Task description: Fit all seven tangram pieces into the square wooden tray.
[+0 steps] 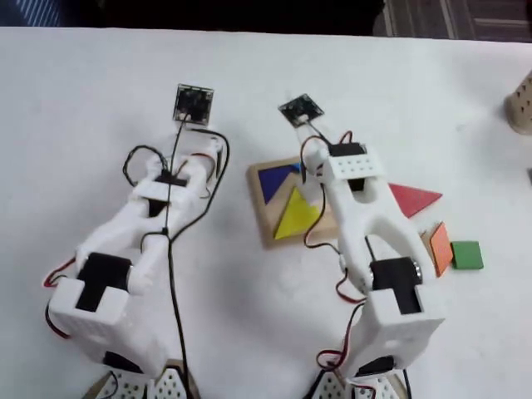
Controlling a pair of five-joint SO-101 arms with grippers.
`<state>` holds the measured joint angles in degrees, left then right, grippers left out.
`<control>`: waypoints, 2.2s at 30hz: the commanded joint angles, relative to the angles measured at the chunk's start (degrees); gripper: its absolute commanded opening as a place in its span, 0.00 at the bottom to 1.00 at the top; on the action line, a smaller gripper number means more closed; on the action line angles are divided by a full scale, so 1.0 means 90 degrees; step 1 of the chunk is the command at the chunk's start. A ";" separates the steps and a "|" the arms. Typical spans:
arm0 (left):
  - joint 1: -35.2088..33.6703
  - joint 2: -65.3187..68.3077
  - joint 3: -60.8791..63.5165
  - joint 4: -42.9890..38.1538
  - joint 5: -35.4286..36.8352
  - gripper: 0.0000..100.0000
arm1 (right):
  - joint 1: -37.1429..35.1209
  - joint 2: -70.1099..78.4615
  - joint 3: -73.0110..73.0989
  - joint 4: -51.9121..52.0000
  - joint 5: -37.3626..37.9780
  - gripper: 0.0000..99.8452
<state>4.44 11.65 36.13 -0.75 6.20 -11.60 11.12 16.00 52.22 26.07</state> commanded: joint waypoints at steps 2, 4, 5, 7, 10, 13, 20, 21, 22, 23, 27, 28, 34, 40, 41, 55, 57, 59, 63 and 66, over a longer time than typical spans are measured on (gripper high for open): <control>-0.0112 -0.0054 -0.0371 -0.0166 -0.0029 0.02 | -0.0015 -0.0386 -0.0274 -0.0601 -0.0068 0.02; -0.0112 -0.0054 -0.0371 -0.0166 -0.0029 0.02 | -0.0015 -0.0298 -0.0274 -0.0943 -0.0068 0.02; -0.0112 -0.0054 -0.0371 -0.0166 -0.0029 0.02 | -0.0015 -0.0190 -0.0293 -0.1138 -0.0068 0.02; -0.0112 -0.0054 -0.0371 -0.0166 -0.0029 0.02 | -0.0073 0.0093 -0.0303 -0.1587 -0.0068 0.02; -0.0112 -0.0054 -0.0371 -0.0166 -0.0029 0.02 | -0.0230 0.0484 -0.0322 -0.1949 -0.0020 0.02; -0.0112 -0.0054 -0.0371 -0.0166 -0.0029 0.02 | -0.0366 0.0523 -0.0342 -0.1958 -0.0020 0.02; -0.0112 -0.0054 -0.0371 -0.0166 -0.0029 0.02 | -0.0220 0.0503 -0.0361 -0.1431 -0.0020 0.02; -0.0112 -0.0054 -0.0371 -0.0166 -0.0029 0.02 | -0.0220 0.0454 -0.0361 -0.1265 -0.0010 0.02; -0.0112 -0.0054 -0.0371 -0.0166 -0.0029 0.02 | -0.0220 0.0357 -0.0342 -0.1040 -0.0010 0.02; -0.0112 -0.0054 -0.0371 -0.0166 -0.0029 0.02 | -0.0200 0.0239 -0.0342 -0.0767 -0.0010 0.02; -0.0112 -0.0054 -0.0391 -0.0166 -0.0029 0.02 | -0.0063 -0.0435 -0.0225 0.0239 -0.0059 0.02; -0.0112 -0.0054 -0.0391 -0.0166 -0.0029 0.02 | -0.0005 -0.0640 -0.0127 0.0376 -0.0059 0.02; -0.0103 -0.0054 -0.0391 -0.0166 -0.0029 0.02 | -0.0122 -0.1890 0.1485 0.0386 -0.0068 0.02; 0.0366 0.0093 -0.0400 -0.0606 -0.0010 0.02 | -0.0142 -0.2232 0.2579 -0.0444 -0.0068 0.02; 0.0523 0.0210 -0.0410 -0.0772 -0.0020 0.02 | -0.0122 -0.2134 0.2579 -0.0503 -0.0068 0.02; 0.1206 0.1617 -0.1621 -0.1153 -0.0029 0.02 | 0.0327 -0.0269 0.0772 -0.0591 -0.0068 0.02; 0.1167 0.1617 -0.1602 -0.1153 -0.0029 0.02 | 0.0220 -0.0063 0.0498 -0.0591 -0.0068 0.02; 0.1138 0.1617 -0.1592 -0.1143 -0.0029 0.02 | 0.0132 0.0142 0.0205 -0.0601 -0.0068 0.02; 0.0982 0.1607 -0.1582 -0.1123 -0.0039 0.02 | -0.0024 0.0689 -0.0547 -0.0581 -0.0059 0.02; 0.0913 0.1607 -0.1495 -0.1162 -0.0352 0.02 | 0.0044 0.0972 -0.1065 -0.0239 -0.0068 0.02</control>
<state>13.85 27.03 24.26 -9.19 5.76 -10.81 18.77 11.43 47.91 25.71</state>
